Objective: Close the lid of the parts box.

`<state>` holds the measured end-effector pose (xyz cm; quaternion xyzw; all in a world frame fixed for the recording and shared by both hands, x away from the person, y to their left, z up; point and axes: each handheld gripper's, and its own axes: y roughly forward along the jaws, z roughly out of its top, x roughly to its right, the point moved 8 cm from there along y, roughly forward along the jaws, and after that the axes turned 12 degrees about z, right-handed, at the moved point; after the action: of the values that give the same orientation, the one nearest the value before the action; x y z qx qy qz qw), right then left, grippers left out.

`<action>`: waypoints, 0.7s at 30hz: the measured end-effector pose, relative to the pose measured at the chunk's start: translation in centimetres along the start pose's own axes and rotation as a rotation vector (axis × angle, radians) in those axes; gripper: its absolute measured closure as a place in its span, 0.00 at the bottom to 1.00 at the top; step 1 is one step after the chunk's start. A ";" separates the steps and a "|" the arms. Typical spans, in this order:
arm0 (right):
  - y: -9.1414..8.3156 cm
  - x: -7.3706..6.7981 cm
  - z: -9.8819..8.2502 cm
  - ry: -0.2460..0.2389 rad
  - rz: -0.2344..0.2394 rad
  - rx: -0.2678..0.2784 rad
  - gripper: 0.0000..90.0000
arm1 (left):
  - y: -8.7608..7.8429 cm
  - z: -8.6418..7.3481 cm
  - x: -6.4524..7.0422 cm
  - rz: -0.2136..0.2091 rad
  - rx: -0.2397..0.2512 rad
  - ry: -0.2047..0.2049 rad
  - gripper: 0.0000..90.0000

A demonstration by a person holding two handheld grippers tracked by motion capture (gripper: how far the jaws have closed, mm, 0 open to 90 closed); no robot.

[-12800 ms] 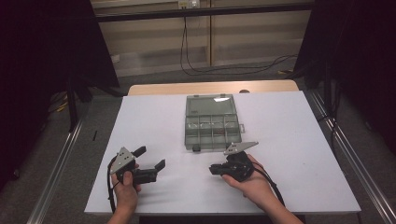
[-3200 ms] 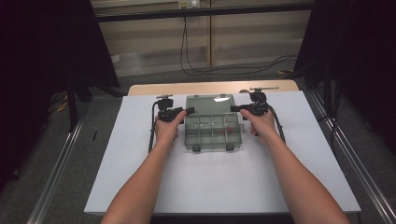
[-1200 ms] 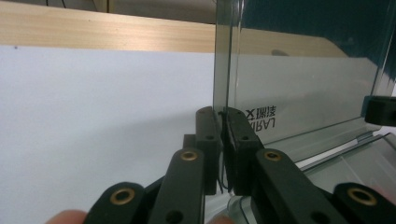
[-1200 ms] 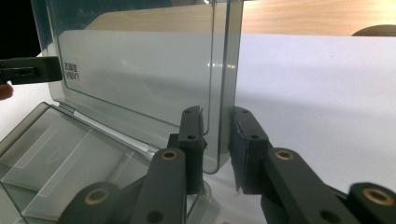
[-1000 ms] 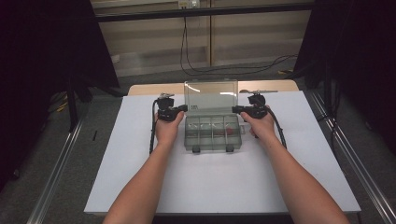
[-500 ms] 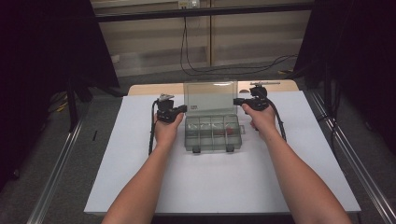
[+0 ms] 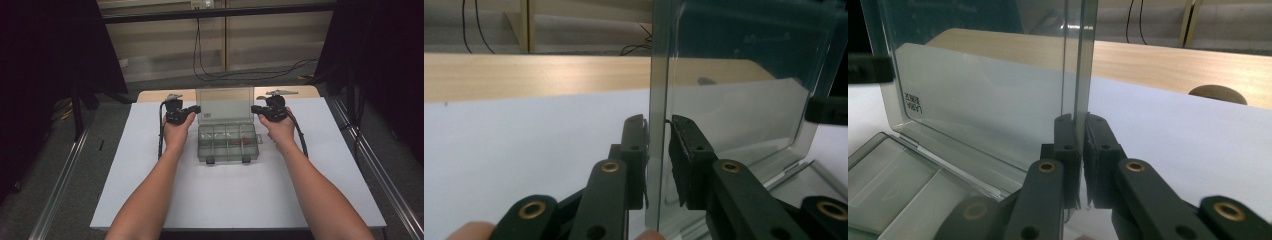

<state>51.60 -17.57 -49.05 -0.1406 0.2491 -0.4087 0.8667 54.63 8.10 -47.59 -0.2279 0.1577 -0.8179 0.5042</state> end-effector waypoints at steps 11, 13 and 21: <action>-0.3 -0.1 -0.3 -0.013 0.003 0.018 0.95 | 0.3 0.6 0.3 0.006 -0.028 0.039 0.95; -0.3 0.1 -0.3 0.002 0.014 0.007 0.94 | 0.1 0.7 0.4 0.005 -0.012 0.056 0.96; -1.3 0.0 2.5 0.008 0.005 0.057 0.80 | -0.5 0.4 0.5 0.014 0.021 0.093 0.96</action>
<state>52.13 -18.24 -46.39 -0.1134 0.2410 -0.4143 0.8703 54.35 7.88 -46.89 -0.1835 0.1739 -0.8256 0.5044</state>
